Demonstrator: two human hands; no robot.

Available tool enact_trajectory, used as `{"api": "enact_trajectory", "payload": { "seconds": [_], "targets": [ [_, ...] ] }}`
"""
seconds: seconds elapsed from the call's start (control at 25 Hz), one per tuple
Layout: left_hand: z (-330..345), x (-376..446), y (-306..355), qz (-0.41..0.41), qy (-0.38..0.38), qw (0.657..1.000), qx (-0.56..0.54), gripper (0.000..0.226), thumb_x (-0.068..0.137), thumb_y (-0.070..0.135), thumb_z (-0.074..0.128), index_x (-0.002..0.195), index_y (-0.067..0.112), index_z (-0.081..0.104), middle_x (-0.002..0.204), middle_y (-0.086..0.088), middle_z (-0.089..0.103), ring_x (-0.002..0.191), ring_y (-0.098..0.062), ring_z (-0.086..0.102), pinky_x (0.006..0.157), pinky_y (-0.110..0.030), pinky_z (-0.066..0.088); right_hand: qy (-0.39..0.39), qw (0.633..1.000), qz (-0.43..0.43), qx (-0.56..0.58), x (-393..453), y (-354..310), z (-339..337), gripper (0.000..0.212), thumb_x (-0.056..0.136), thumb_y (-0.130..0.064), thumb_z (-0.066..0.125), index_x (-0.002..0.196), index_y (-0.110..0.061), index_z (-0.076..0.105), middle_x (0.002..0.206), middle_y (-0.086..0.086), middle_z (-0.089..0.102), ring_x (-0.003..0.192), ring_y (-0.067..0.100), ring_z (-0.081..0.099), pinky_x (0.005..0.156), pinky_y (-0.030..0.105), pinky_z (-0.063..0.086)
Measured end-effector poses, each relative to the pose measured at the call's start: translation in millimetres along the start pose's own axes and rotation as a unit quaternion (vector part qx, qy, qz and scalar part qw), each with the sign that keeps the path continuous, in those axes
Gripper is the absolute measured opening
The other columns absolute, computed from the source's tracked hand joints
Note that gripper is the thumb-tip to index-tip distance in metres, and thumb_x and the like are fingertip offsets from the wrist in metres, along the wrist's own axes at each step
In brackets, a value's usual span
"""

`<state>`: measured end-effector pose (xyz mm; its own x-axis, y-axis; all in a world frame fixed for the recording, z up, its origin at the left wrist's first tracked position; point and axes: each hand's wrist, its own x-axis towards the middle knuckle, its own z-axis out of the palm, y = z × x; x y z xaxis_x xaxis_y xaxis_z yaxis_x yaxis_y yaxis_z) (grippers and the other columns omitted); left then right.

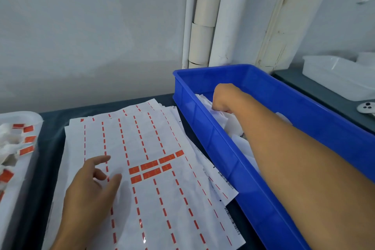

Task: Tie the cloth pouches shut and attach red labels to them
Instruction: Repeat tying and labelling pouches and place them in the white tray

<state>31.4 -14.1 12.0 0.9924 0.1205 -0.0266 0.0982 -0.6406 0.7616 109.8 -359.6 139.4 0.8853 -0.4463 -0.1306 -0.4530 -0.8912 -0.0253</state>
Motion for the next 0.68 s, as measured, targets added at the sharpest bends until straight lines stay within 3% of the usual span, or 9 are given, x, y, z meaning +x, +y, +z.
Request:
{"api": "enact_trajectory", "payload": {
  "seconds": [0.2, 0.36, 0.56, 0.68],
  "targets": [
    [1, 0, -2, 0.007, -0.002, 1.0, -0.015, 0.055, 0.085, 0.037, 0.079, 0.131, 0.037, 0.05, 0.095, 0.004, 0.058, 0.073, -0.017, 0.06, 0.052, -0.024, 0.05, 0.072, 0.997, 0.011, -0.034, -2, -1, 10, 0.024, 0.095, -0.008, 0.062, 0.078, -0.015, 0.047, 0.078, 0.004, 0.053, 0.064, 0.018, 0.051, 0.049, 0.03, 0.037],
    [0, 1, -3, 0.01, -0.002, 1.0, -0.016, 0.054, 0.084, 0.038, 0.079, 0.131, 0.037, 0.051, 0.096, 0.004, 0.059, 0.073, -0.017, 0.06, 0.051, -0.023, 0.049, 0.104, 0.993, 0.001, -0.058, -6, -5, 9, 0.025, 0.097, -0.01, 0.06, 0.076, -0.016, 0.048, 0.077, 0.003, 0.055, 0.064, 0.018, 0.052, 0.047, 0.029, 0.035],
    [2, 2, -4, 0.009, 0.003, 1.0, -0.026, 0.052, 0.085, 0.038, 0.078, 0.128, 0.04, 0.049, 0.099, 0.003, 0.06, 0.073, -0.016, 0.06, 0.05, -0.022, 0.048, 0.123, 0.992, -0.001, -0.034, -18, -13, -16, 0.007, 0.097, -0.008, 0.059, 0.094, -0.013, 0.054, 0.076, 0.003, 0.05, 0.069, 0.02, 0.053, 0.054, 0.031, 0.039],
    [0, -1, 0, 0.02, 0.015, 0.999, -0.039, 0.049, 0.087, 0.036, 0.077, 0.127, 0.041, 0.05, 0.098, 0.006, 0.06, 0.073, -0.016, 0.06, 0.05, -0.021, 0.047, 0.179, 0.983, -0.041, 0.0, -31, -26, -49, 0.015, 0.093, 0.002, 0.057, 0.098, -0.012, 0.054, 0.079, 0.005, 0.047, 0.075, 0.025, 0.053, 0.06, 0.036, 0.042]
  ]
}}
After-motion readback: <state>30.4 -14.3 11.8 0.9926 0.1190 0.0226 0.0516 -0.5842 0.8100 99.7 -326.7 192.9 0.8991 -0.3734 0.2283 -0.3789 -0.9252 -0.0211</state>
